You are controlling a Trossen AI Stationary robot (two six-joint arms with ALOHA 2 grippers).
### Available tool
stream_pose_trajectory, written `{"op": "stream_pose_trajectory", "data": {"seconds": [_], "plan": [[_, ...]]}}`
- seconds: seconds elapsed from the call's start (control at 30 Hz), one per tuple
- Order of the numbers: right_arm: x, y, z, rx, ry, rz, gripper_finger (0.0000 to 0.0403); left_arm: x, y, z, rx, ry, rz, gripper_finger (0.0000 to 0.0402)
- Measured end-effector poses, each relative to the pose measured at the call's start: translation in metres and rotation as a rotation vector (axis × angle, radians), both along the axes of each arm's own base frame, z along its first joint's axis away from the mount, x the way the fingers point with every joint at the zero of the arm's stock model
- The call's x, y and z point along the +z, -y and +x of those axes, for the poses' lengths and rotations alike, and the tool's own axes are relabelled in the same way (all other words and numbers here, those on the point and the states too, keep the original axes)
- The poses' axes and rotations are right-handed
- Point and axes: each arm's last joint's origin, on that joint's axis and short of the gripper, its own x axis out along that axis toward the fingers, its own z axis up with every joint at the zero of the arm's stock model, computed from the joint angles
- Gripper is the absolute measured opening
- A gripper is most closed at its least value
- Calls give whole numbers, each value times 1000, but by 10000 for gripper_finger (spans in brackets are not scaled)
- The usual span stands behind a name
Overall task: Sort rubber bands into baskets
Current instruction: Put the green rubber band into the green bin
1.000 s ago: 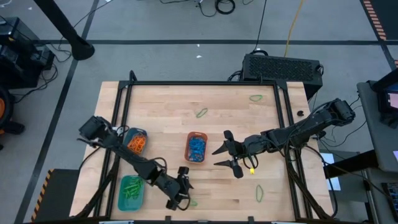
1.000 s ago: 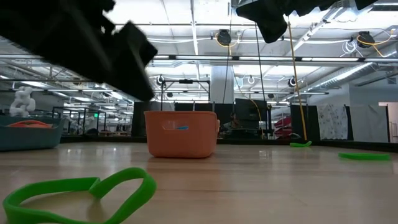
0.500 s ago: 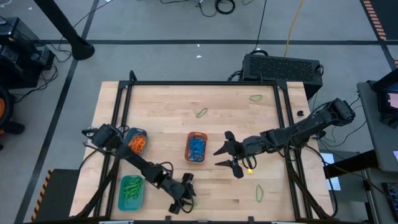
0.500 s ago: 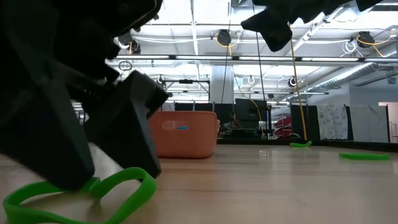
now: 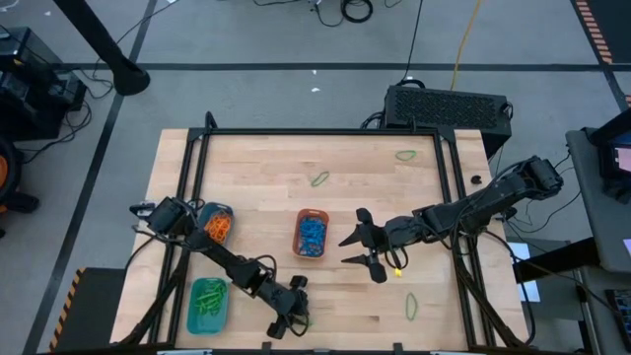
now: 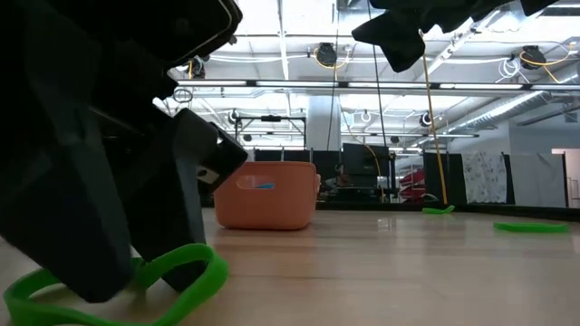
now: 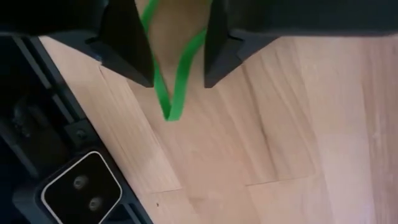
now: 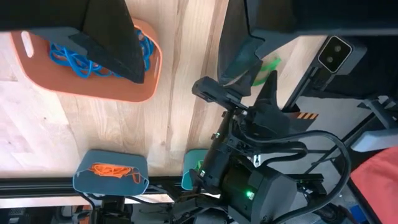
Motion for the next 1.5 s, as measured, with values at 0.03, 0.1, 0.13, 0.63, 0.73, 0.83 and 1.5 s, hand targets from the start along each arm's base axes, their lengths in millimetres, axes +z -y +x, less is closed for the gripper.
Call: {"op": "stream_pose_trajectory", "data": {"seconds": [0.03, 0.1, 0.13, 0.63, 0.73, 0.83, 1.5], "plan": [[0, 0, 0, 0, 0, 0, 194, 0, 0, 0, 0, 0, 0, 137], [0, 0, 0, 0, 0, 0, 194, 0, 0, 0, -9, 6, 10, 108], [0, 0, 0, 0, 0, 0, 194, 0, 0, 0, -17, 11, 17, 92], [0, 0, 0, 0, -3, 0, 194, 39, -3, -11, -22, 9, 5, 4], [-1, 0, 0, 0, -12, -2, 194, 67, -6, -24, 0, -6, -6, 3], [-1, 0, -1, 0, -15, -2, 194, 92, -8, -45, 52, -74, -14, 3], [-1, 0, -1, -9, -20, 19, 194, 129, -7, -179, 529, -702, 36, 2]]}}
